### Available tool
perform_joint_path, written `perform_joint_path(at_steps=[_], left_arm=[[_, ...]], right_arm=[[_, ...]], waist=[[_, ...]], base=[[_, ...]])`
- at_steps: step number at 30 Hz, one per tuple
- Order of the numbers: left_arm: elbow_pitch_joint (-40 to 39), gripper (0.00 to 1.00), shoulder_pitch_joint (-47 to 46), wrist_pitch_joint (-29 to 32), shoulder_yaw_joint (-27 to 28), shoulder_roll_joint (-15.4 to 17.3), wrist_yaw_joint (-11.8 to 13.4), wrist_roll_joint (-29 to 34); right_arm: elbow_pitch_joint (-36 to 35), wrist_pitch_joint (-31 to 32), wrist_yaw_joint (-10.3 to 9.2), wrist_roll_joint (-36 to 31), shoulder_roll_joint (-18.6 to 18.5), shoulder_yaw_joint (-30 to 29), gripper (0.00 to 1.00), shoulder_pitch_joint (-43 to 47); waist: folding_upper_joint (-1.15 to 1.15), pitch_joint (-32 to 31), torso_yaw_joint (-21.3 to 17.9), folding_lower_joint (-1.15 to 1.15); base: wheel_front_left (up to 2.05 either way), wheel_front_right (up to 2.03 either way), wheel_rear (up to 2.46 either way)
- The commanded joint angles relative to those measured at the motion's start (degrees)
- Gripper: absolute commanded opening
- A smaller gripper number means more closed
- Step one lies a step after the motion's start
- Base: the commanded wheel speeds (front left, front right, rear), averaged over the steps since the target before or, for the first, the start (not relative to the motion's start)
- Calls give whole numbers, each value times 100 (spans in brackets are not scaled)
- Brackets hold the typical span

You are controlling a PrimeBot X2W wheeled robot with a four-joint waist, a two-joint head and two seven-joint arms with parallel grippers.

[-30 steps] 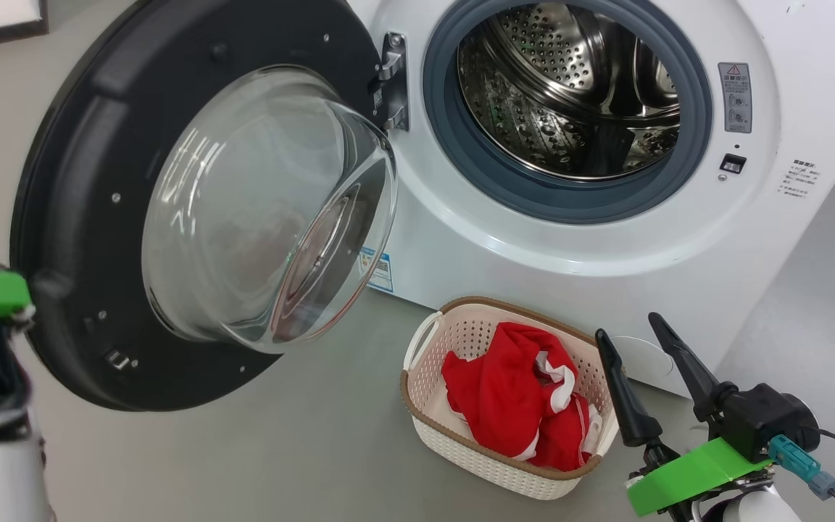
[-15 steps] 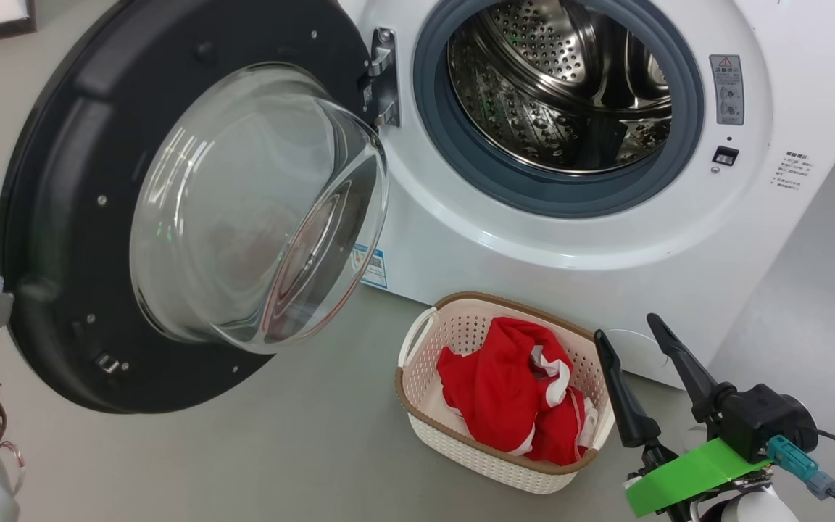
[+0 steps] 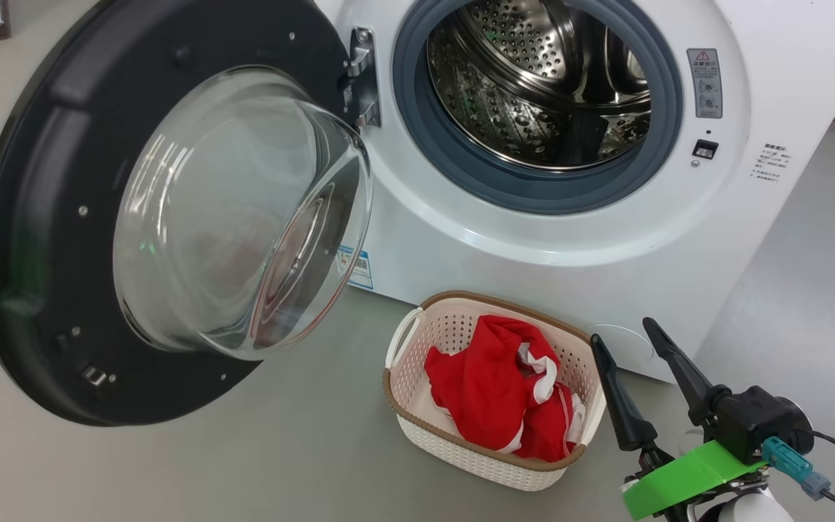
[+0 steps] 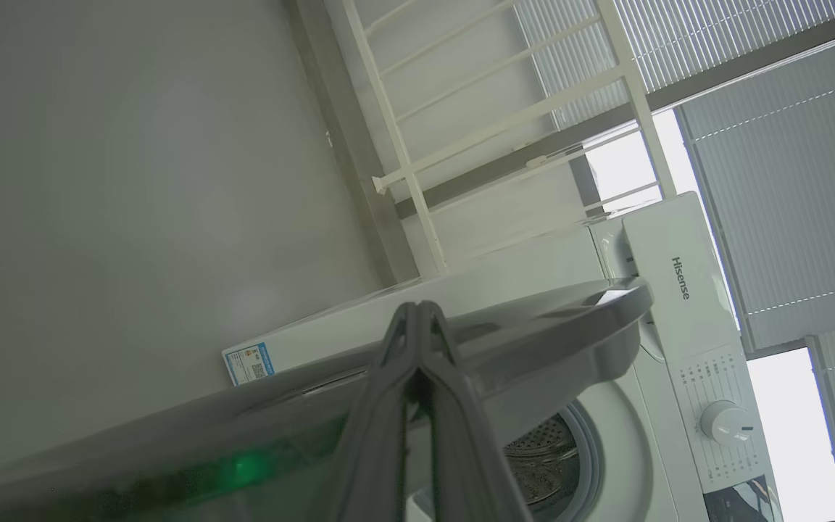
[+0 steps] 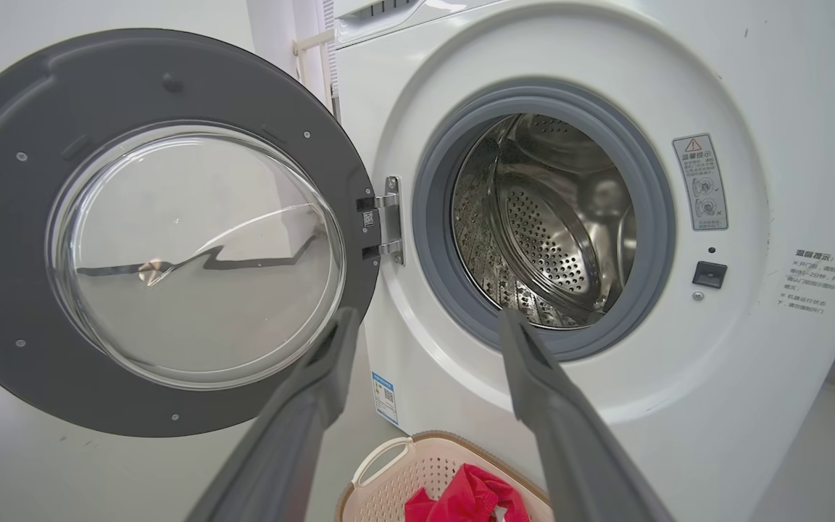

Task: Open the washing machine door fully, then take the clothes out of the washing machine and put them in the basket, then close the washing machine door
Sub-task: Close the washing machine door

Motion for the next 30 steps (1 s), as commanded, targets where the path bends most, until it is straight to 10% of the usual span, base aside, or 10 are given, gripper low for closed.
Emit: perform_joint_path(at_steps=[1,30], left_arm=[[-109,0,-77,124,38,237,-92,-63],[-1766,0,1051,1604,-4,-577,-421,-970]], right_arm=[[-117,-35,20,21,-14,174,100,-208],[-146,-35,20,37,7,167,100,-262]], waist=[[0,-10,-20,0],[0,121,-43,0]], base=[[0,0,0],[0,0,0]])
